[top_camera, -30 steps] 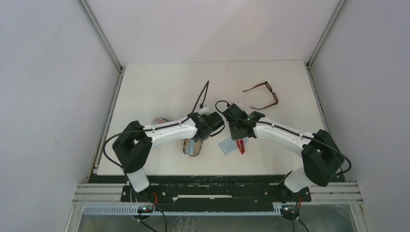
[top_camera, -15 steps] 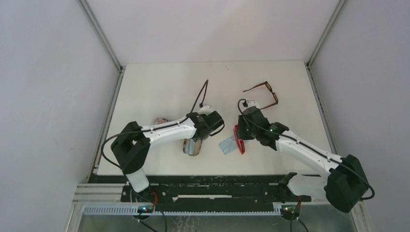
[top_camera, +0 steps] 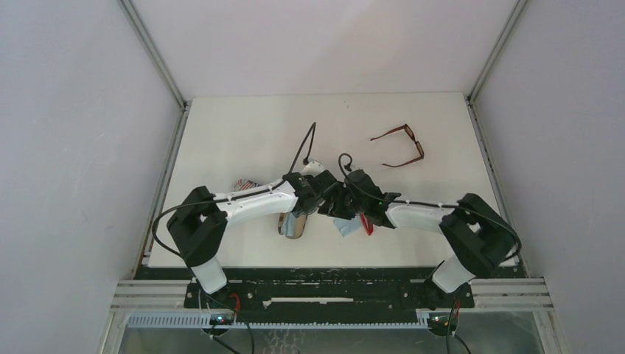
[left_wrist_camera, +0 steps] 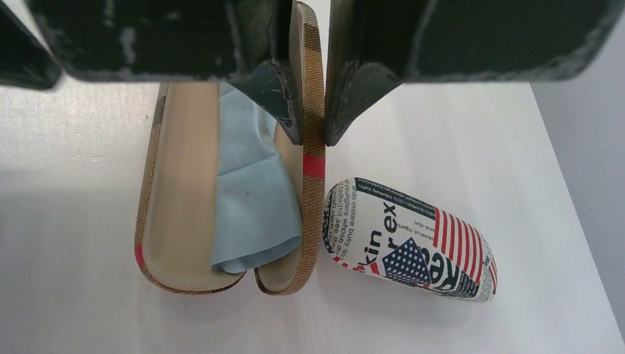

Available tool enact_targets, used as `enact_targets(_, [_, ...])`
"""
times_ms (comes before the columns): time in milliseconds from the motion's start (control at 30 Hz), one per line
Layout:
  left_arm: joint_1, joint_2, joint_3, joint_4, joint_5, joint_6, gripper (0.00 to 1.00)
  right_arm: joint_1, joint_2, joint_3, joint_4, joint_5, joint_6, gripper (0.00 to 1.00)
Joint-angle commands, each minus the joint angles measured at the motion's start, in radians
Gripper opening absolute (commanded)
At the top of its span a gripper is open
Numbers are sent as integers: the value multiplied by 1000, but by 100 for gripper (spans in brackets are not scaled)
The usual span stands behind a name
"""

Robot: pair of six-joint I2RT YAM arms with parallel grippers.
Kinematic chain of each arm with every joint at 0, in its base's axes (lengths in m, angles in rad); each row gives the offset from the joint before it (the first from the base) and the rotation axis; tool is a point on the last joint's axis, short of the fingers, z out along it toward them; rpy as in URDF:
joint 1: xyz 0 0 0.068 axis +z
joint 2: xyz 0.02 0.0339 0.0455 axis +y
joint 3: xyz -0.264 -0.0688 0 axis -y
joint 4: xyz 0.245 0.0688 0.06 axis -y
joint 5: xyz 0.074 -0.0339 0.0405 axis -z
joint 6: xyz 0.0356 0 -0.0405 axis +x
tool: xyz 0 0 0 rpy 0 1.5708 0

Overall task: Organize the sunglasses
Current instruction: Place the sunglasses at the center of the board.

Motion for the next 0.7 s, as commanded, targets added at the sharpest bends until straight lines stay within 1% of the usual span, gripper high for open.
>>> enact_targets(0, [-3,-58,-17,10,-7,-16,20,22,118,66,211,-88,108,40])
enact_targets(200, [-3,-58,-19,10,-1,-16,20,33,223,106,279,-118,137,42])
enact_targets(400, [-3,-59,-17,10,10,-15,20,39,299,152,287,-134,145,42])
enact_targets(467, [-2,-61,-17,10,11,-13,21,40,323,173,266,-134,140,39])
enact_targets(533, [-3,-65,-17,10,12,-14,21,40,342,186,247,-134,134,35])
enact_targets(667, [-3,-72,-15,11,21,-14,23,45,357,188,236,-120,129,17])
